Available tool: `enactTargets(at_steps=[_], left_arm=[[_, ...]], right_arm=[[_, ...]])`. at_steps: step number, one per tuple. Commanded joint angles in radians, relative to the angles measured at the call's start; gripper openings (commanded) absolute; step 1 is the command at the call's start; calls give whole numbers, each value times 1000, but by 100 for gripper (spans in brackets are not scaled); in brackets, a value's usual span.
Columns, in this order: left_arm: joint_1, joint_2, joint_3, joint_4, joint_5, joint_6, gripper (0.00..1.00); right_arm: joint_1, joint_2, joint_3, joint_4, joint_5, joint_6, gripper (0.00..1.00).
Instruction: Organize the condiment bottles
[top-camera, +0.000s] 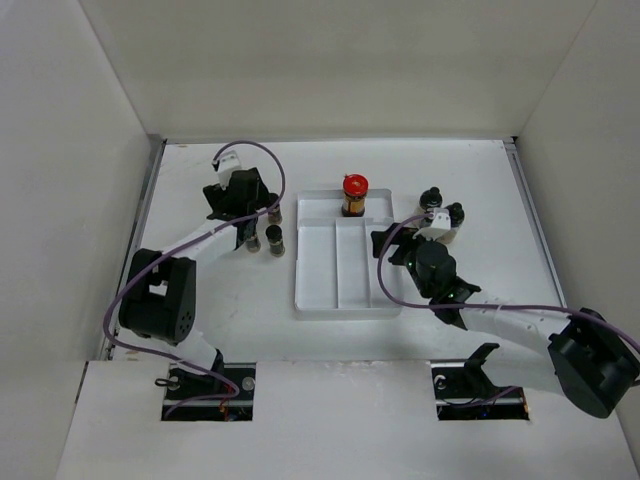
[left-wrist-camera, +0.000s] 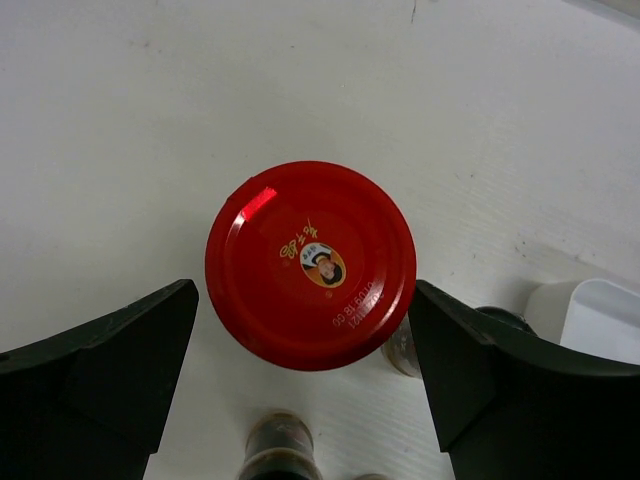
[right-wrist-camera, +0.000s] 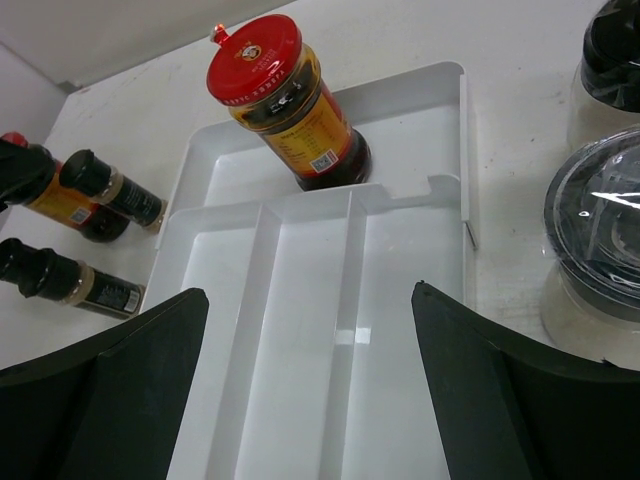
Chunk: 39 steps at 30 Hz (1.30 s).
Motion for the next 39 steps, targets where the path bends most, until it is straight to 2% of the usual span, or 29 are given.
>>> enactTargets(at_steps=[1, 5, 8, 17, 20, 32, 39], left_arm=[[15, 15, 68, 33, 17, -12, 86], [29, 60, 97, 36, 15, -9, 85], [32, 75, 104, 47, 8, -8, 79], [32, 66, 94, 79, -11, 0, 49], [23, 26, 91, 91, -38, 7, 43], [15, -120, 206, 105, -74, 69, 40], [-91, -144, 311, 97, -63, 124, 40]], right_arm=[[-2, 10, 38, 54, -14, -2, 90], [-2, 10, 40, 54, -18, -2, 90], [-2, 11, 38, 54, -18, -2, 90], [-2, 5, 37, 54, -18, -3, 90], [-2, 11, 40, 54, -18, -3, 90], [3, 17, 44, 54, -20, -8, 90], [3, 4, 37, 54, -20, -3, 90]])
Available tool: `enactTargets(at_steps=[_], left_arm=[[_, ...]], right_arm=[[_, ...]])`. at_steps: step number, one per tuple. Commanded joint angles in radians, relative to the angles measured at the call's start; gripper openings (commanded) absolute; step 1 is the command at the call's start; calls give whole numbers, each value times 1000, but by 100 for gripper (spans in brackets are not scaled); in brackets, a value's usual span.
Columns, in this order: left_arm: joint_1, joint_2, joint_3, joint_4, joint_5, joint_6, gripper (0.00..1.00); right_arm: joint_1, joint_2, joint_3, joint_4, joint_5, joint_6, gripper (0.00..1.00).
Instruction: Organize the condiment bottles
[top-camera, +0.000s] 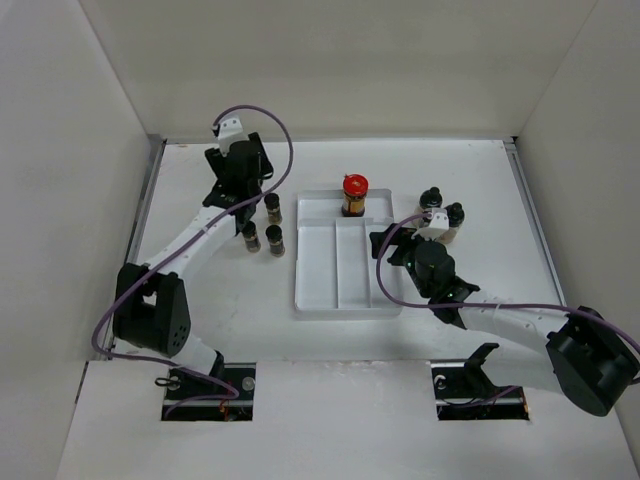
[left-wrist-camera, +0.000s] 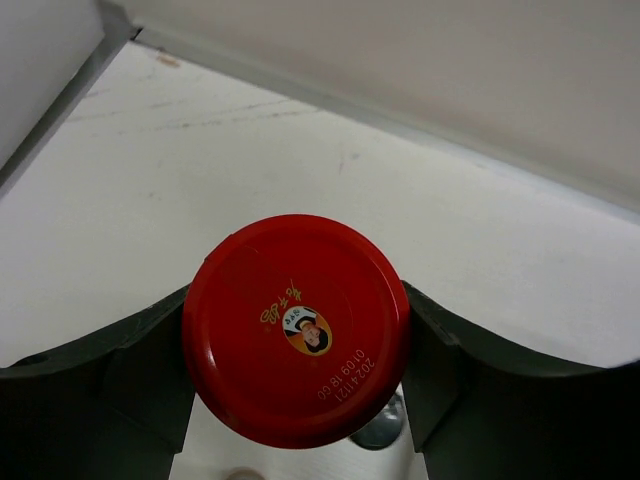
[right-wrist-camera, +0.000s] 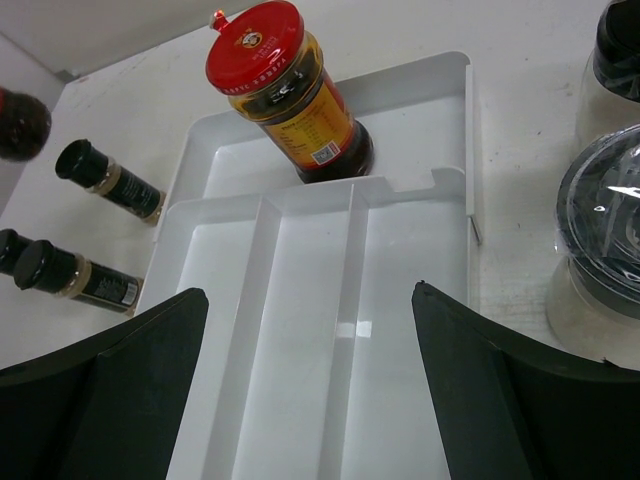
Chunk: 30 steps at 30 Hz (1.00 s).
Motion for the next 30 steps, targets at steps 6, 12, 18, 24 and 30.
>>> enactTargets(at_steps=[6, 12, 18, 24, 30], left_arm=[[-192, -45, 161, 131, 58, 7, 40], [-281, 59, 208, 140, 66, 10, 39], [-326, 175, 244, 160, 76, 21, 39], [-321, 241, 224, 193, 79, 1, 39], [-324, 277, 202, 203, 81, -5, 39]], right_arm=[[2, -19, 28, 60, -6, 2, 89], [2, -24, 25, 63, -6, 3, 89], [2, -23, 25, 63, -6, 0, 89], [2, -24, 25, 63, -6, 0, 89], [2, -20, 27, 63, -6, 0, 89]])
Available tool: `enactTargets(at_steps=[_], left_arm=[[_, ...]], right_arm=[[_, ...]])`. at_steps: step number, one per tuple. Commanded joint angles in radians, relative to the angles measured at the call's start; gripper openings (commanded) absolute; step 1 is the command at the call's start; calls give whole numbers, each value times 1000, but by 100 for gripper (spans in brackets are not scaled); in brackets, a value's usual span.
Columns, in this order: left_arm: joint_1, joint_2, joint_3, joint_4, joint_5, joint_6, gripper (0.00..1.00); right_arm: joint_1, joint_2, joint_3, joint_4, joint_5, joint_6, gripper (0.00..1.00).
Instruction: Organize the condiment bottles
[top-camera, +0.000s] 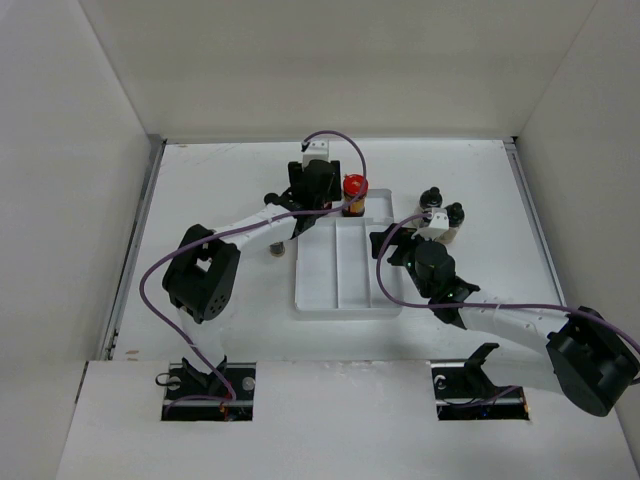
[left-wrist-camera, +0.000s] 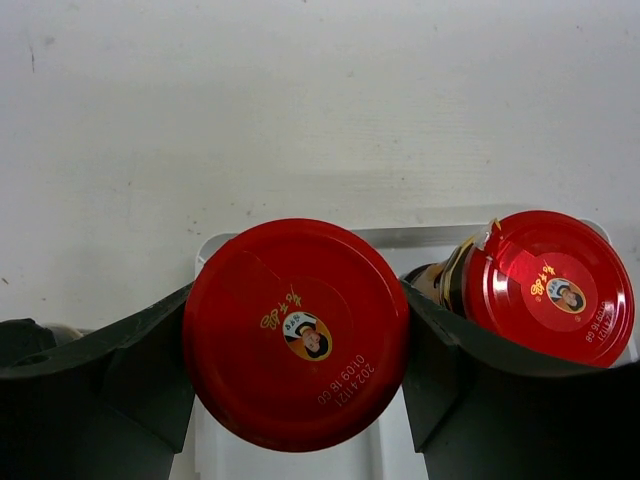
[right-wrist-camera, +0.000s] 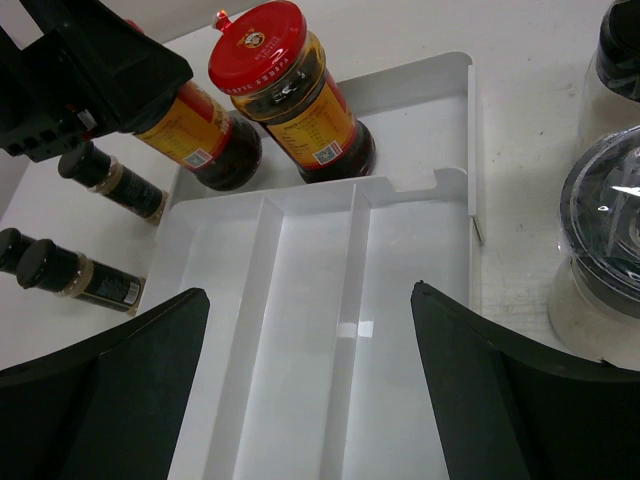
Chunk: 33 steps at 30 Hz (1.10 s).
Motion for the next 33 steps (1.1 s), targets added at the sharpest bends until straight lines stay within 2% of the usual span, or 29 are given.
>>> enactTargets(at_steps=[1, 7, 15, 17, 22, 26, 30, 33], left_arm=[[-3, -36, 27, 187, -19, -15, 39], [-5, -7, -18, 201, -17, -47, 48], [-6, -12, -32, 207, -26, -35, 50], [-6, -11, -32, 204, -28, -28, 55], [-9, -71, -61, 213, -52, -18, 76], [-9, -131, -67, 210, -54, 10, 83], [-8, -215, -104, 205, -54, 19, 82], [14, -313, -177, 205, -61, 27, 69]], right_arm=[[2, -17, 27, 63, -3, 0, 89], [2, -13, 27, 63, -3, 0, 89], [2, -24, 25, 63, -3, -2, 91], [1, -24, 25, 63, -3, -2, 91], [2, -24, 25, 63, -3, -2, 93], [2, -19, 27, 63, -3, -3, 93], [2, -25, 24, 63, -3, -3, 93], [-2, -28, 22, 63, -3, -2, 93]])
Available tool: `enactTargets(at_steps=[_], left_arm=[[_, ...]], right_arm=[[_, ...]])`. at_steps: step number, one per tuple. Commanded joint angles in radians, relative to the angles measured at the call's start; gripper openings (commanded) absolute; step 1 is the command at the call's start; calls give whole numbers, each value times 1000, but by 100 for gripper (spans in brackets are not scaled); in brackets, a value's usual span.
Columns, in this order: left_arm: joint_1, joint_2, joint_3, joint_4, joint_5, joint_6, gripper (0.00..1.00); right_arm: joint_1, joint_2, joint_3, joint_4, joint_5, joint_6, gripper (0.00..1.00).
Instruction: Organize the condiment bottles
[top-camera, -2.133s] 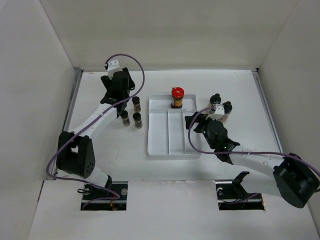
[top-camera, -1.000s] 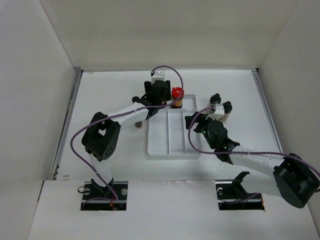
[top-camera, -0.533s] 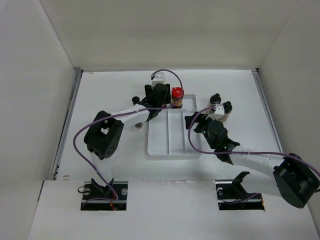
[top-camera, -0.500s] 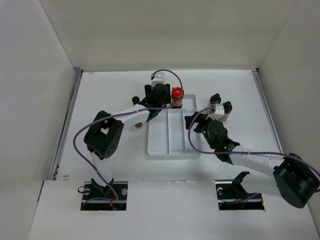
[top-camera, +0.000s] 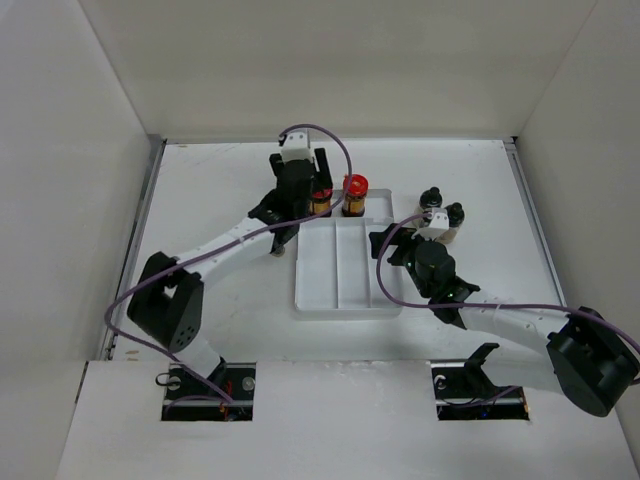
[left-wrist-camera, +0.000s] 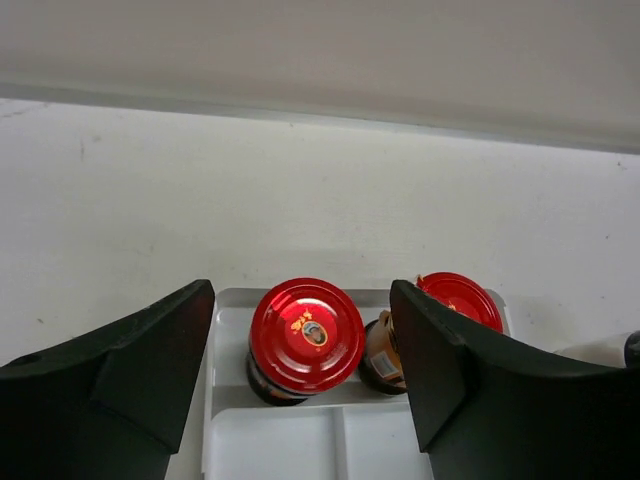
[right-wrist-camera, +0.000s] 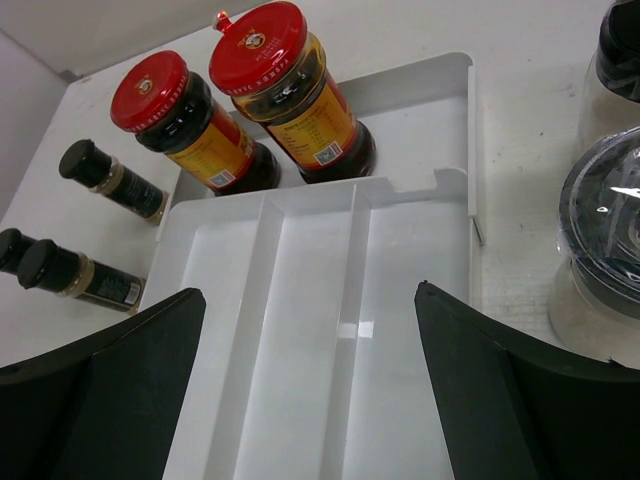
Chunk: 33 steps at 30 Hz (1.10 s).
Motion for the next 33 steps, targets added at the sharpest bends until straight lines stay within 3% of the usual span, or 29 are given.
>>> enactTargets(at_steps=[1, 4, 9, 16, 33], left_arm=[[31, -141, -83, 41, -25, 15, 63], [77, -207, -152, -9, -26, -2, 55], [161, -238, -213, -89, 1, -42, 60], [212, -112, -181, -132, 95, -42, 62], [249, 56, -120, -89, 92, -33, 56]], right_arm=[[-1, -26, 22, 63, -3, -2, 93], [2, -15, 27, 63, -3, -2, 93], [2, 0, 33, 63, -3, -3, 93], [2, 8, 34, 63, -3, -5, 93], [2, 22, 42, 63, -9, -8, 93]])
